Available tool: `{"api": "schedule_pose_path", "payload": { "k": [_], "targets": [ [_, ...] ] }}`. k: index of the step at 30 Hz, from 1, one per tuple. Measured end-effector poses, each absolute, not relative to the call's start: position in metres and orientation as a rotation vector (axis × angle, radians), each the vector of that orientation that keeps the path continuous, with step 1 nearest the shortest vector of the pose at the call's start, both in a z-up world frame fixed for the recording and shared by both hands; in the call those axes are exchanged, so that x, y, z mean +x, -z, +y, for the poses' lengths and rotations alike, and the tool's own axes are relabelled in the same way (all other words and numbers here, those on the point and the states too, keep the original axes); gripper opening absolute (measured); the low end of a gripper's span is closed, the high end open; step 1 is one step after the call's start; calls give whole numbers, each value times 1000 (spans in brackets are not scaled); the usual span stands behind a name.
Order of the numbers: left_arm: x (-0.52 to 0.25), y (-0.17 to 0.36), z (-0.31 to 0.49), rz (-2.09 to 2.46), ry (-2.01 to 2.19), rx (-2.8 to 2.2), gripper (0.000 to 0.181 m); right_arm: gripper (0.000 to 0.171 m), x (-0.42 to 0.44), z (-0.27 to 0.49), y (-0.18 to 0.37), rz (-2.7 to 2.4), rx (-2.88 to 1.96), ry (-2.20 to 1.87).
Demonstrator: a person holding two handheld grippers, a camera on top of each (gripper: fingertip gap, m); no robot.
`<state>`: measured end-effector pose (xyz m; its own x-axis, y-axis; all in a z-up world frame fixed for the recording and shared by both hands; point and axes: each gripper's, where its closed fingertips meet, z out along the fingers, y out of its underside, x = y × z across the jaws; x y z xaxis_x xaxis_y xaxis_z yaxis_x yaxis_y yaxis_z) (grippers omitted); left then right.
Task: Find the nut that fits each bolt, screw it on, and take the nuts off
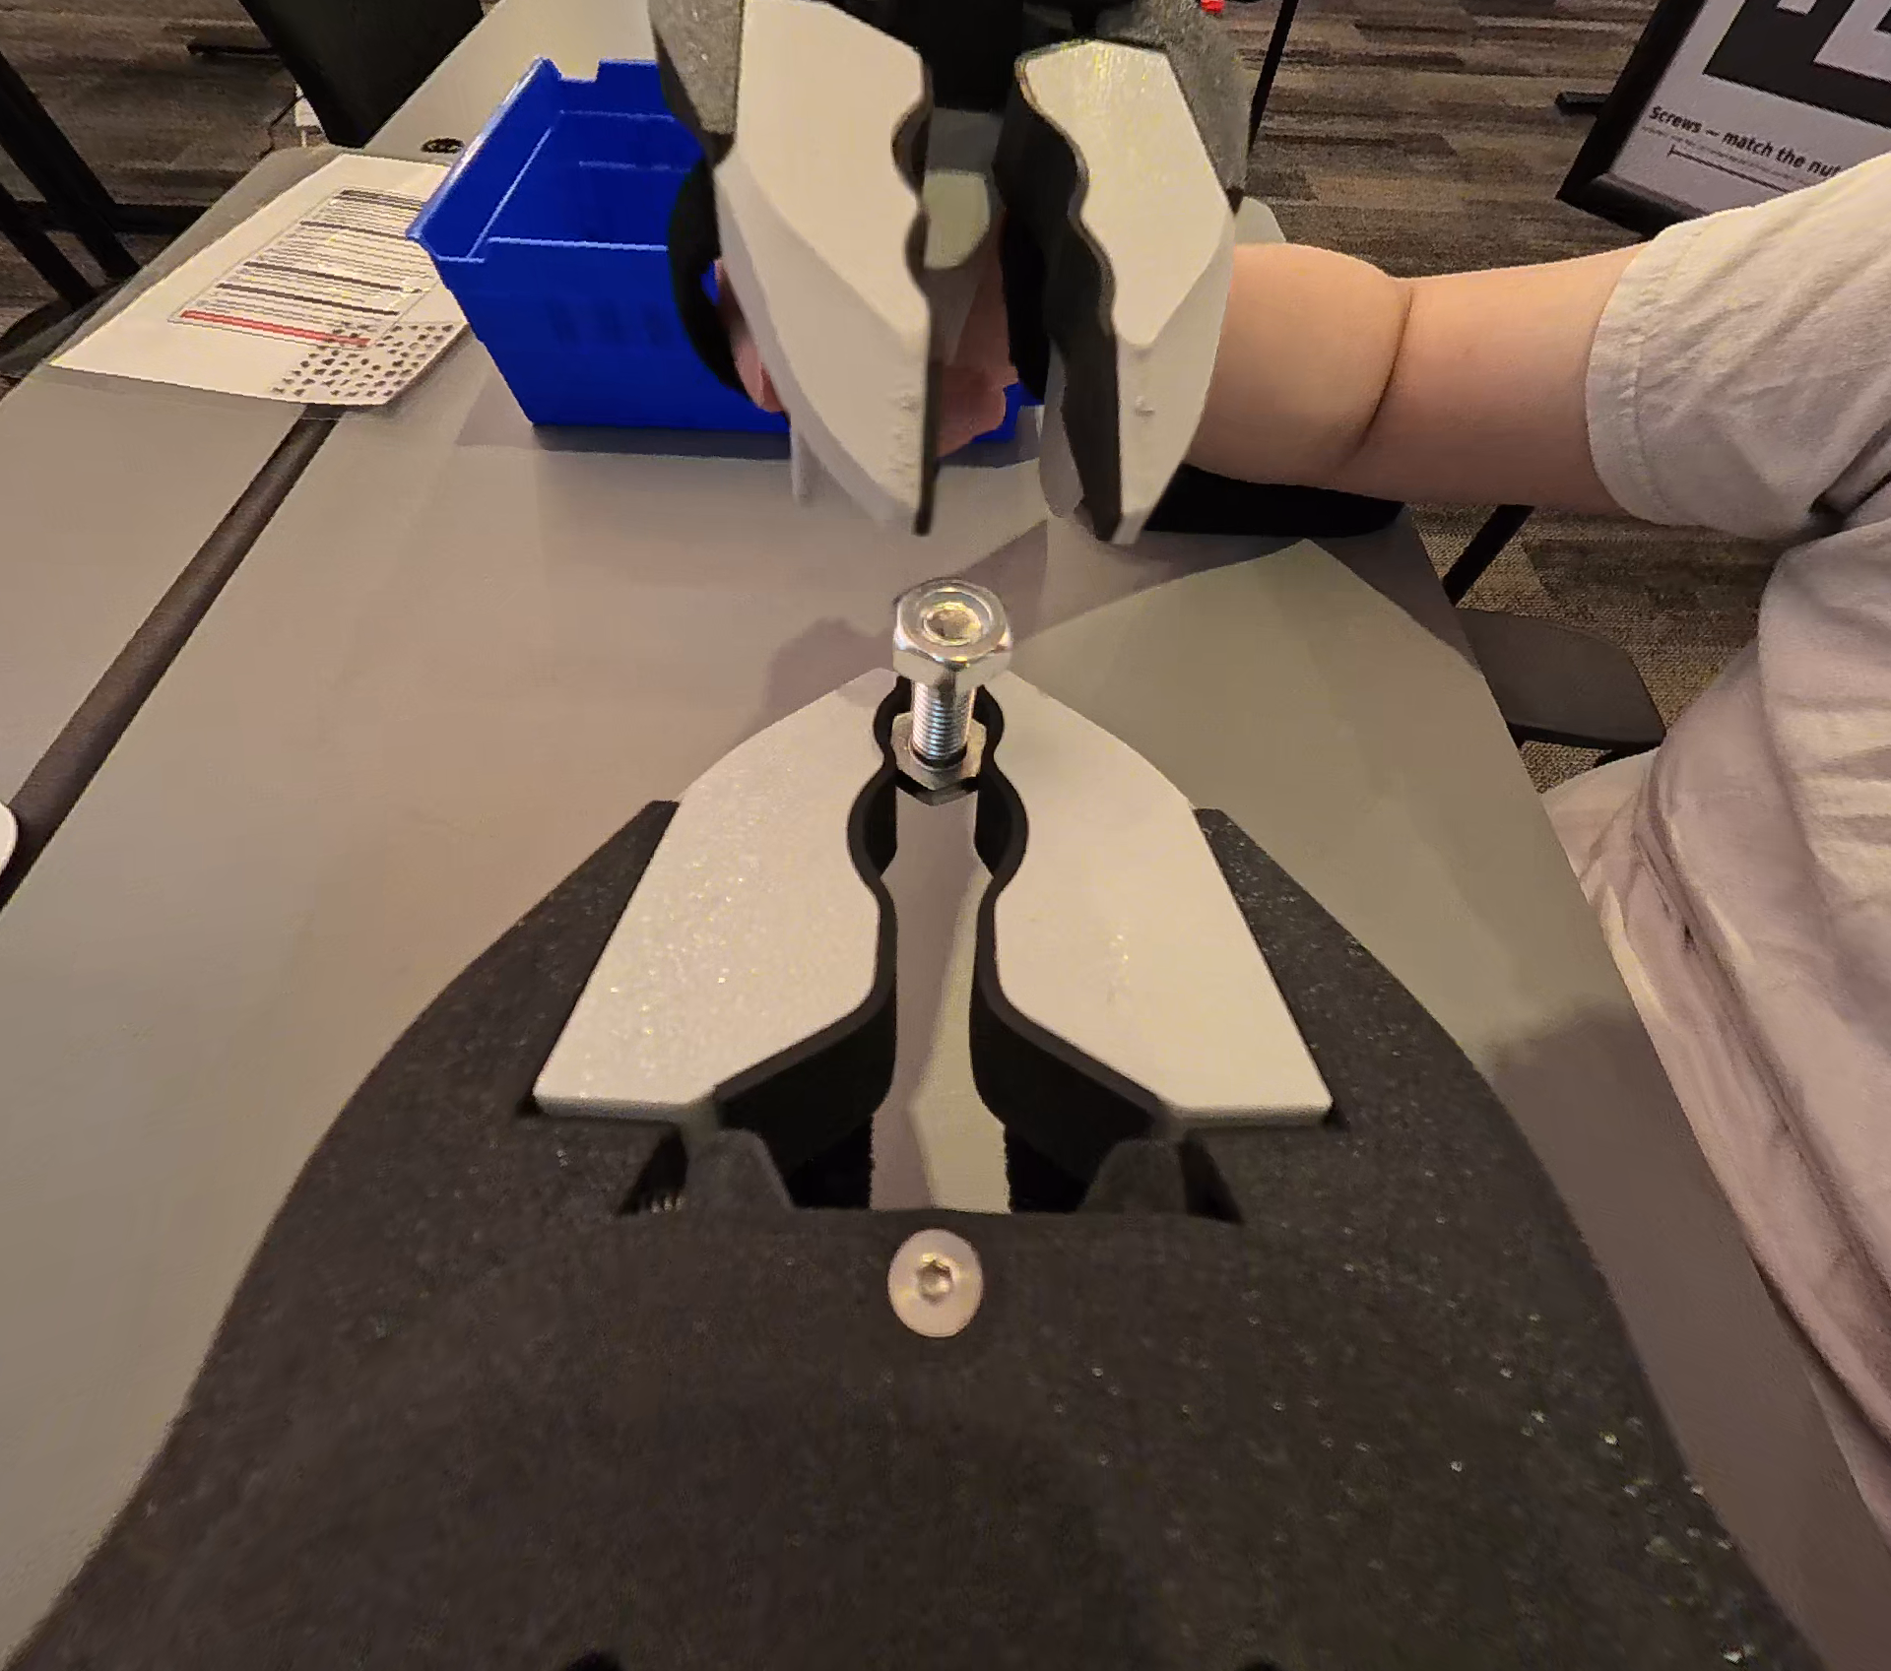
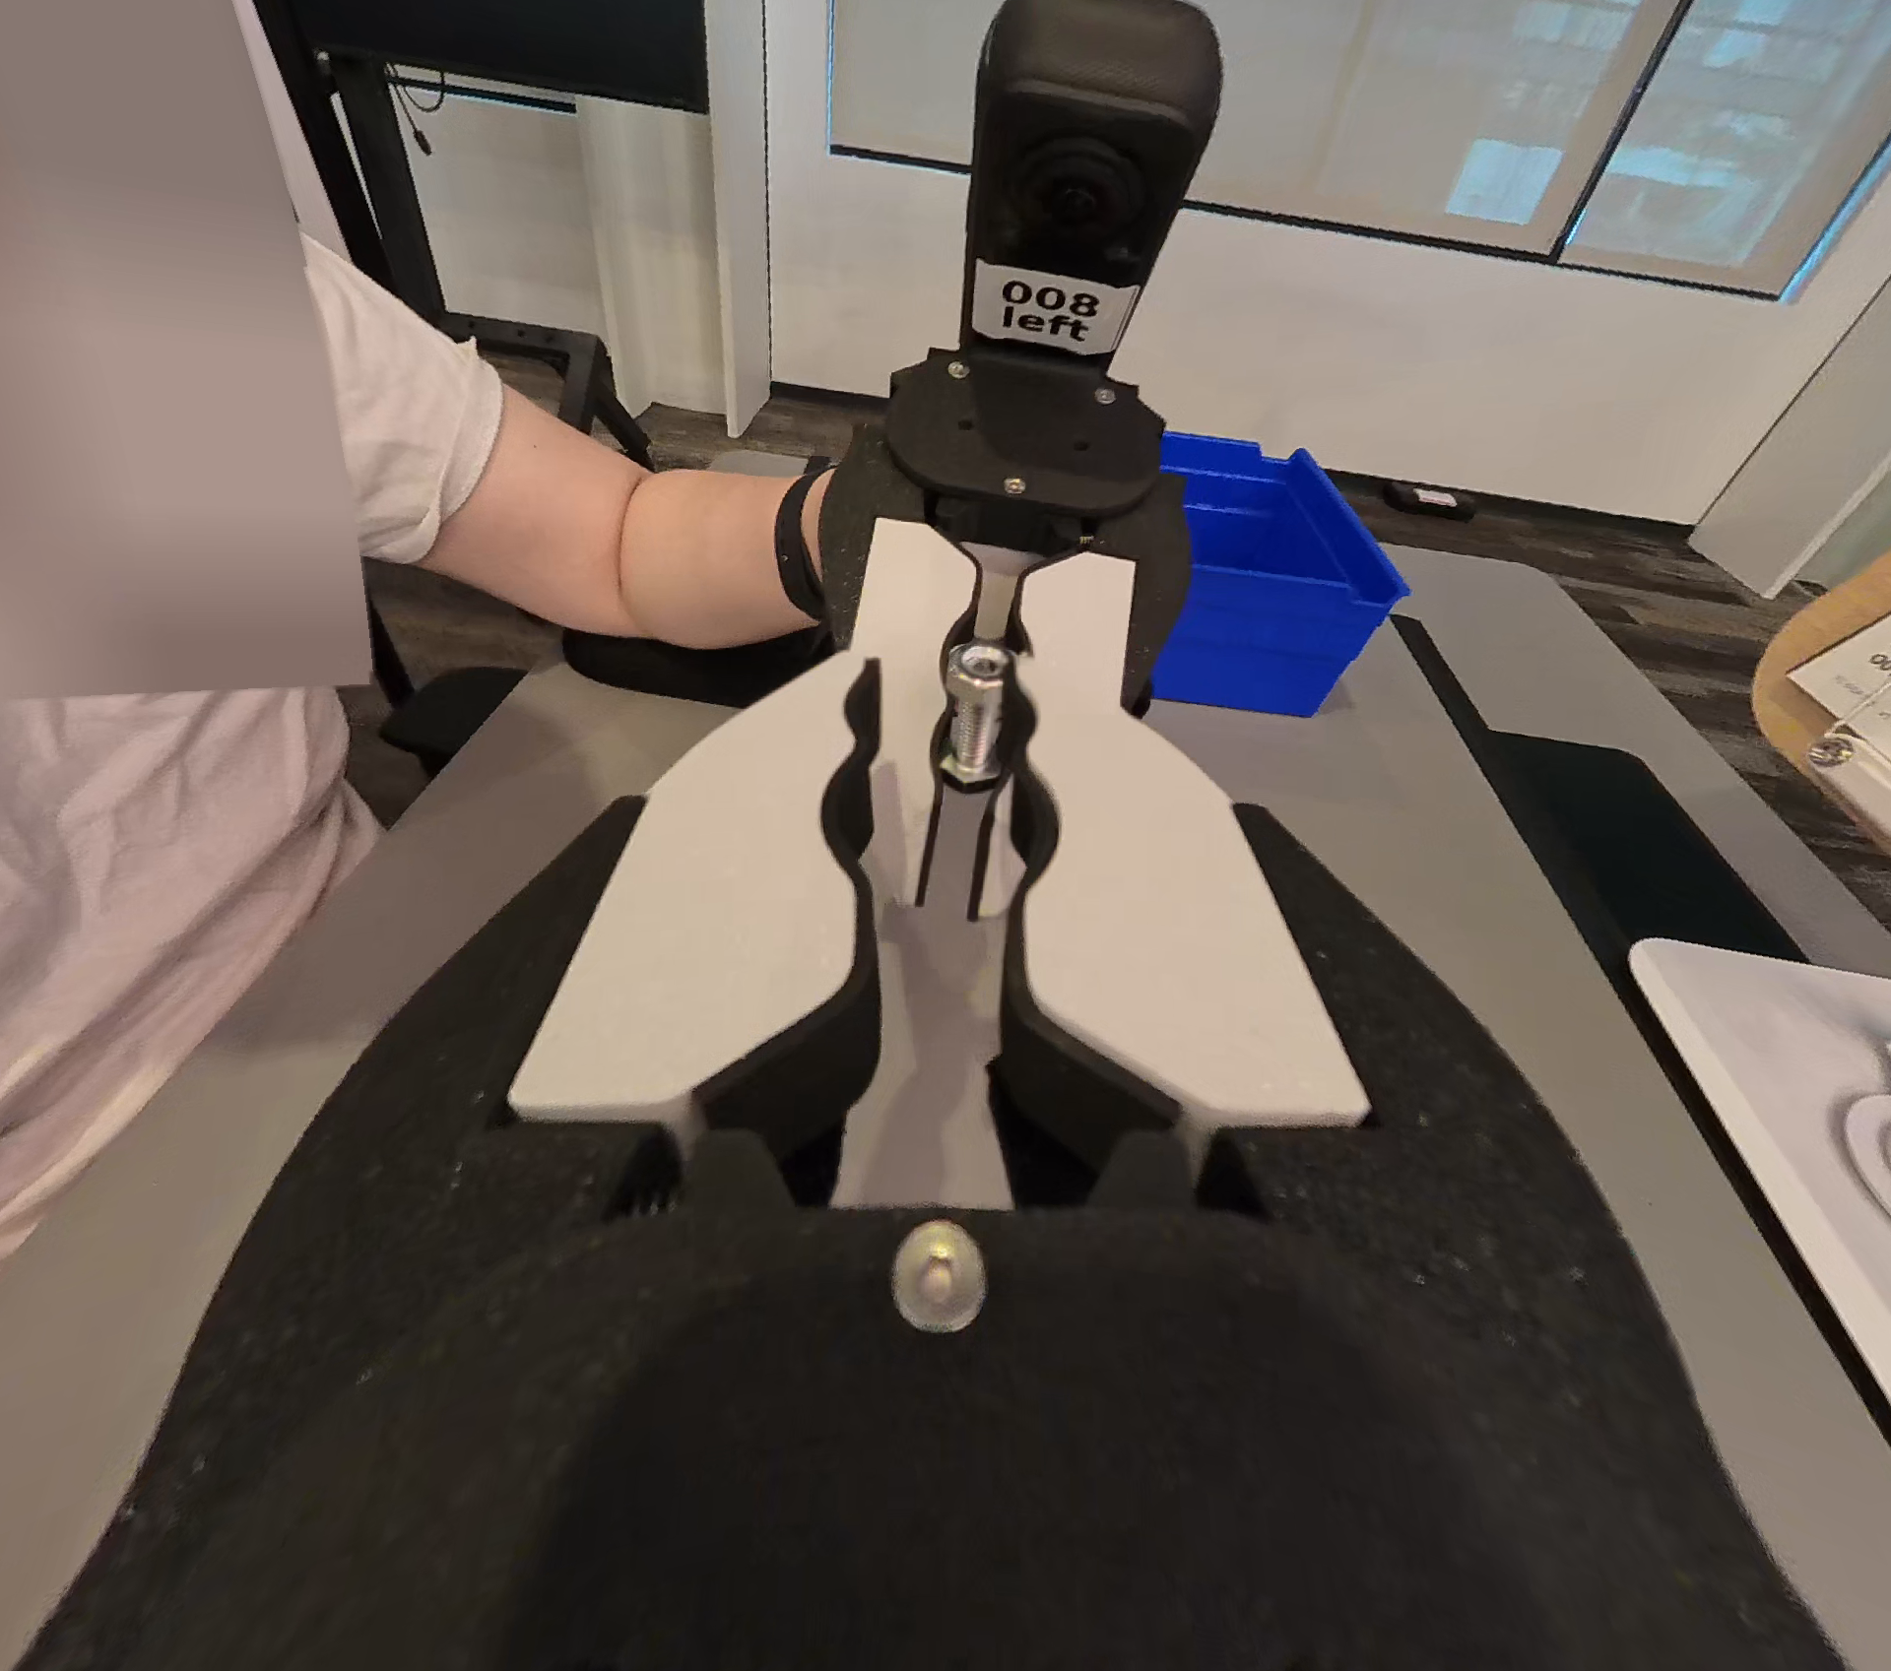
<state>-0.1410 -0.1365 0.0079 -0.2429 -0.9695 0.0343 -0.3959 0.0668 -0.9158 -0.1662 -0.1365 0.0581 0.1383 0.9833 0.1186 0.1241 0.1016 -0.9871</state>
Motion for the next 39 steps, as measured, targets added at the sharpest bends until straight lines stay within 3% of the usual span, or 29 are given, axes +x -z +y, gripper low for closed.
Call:
{"api": "schedule_pose_path", "payload": {
  "k": [3, 12, 16, 21, 26, 33, 36, 39],
  "targets": [
    [-140, -6, -139, 1732, 1141, -1359, 9, 34, -174, -137, -52, -1253, -1294, -959],
    [-141, -7, -135, 1717, 1129, -1366, 9, 22, -169, -135, -51, -1256, -1305, -936],
    [-141, -6, -136, 1722, 1131, -1365, 9, 35, -173, -134, -51, -1243, -1292, -922],
    [-140, -4, -135, 1723, 1110, -1370, 9, 37, -176, -137, -47, -1299, -1289, -855],
    [-141, -5, -134, 1716, 1115, -1372, 9, 19, -166, -138, -52, -1281, -1300, -921],
    [-140, -3, -135, 1727, 1108, -1374, 9, 39, -178, -139, -49, -1289, -1284, -882],
    [-140, -3, -134, 1722, 1107, -1376, 9, 38, -176, -141, -49, -1306, -1291, -852],
    [-141, -4, -132, 1712, 1112, -1381, 9, 24, -172, -144, -51, -1315, -1306, -884]
  ]
}}
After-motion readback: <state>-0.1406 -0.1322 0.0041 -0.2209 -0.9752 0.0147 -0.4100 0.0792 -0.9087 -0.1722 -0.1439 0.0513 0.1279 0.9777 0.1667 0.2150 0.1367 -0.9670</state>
